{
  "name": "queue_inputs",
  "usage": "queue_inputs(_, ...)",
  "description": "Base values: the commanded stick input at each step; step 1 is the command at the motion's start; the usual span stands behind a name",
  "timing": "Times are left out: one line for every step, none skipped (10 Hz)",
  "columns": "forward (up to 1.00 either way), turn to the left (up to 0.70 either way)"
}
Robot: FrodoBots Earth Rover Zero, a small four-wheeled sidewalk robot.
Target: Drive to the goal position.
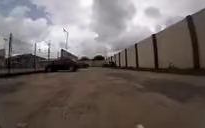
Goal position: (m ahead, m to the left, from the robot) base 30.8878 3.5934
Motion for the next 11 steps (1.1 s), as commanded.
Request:
queue_inputs(0.30, 0.00)
queue_inputs(0.30, 0.00)
queue_inputs(0.30, 0.00)
queue_inputs(0.30, 0.00)
queue_inputs(0.30, 0.00)
queue_inputs(0.30, 0.00)
queue_inputs(0.30, 0.00)
queue_inputs(0.30, 0.00)
queue_inputs(0.30, 0.00)
queue_inputs(0.30, 0.00)
queue_inputs(0.30, 0.00)
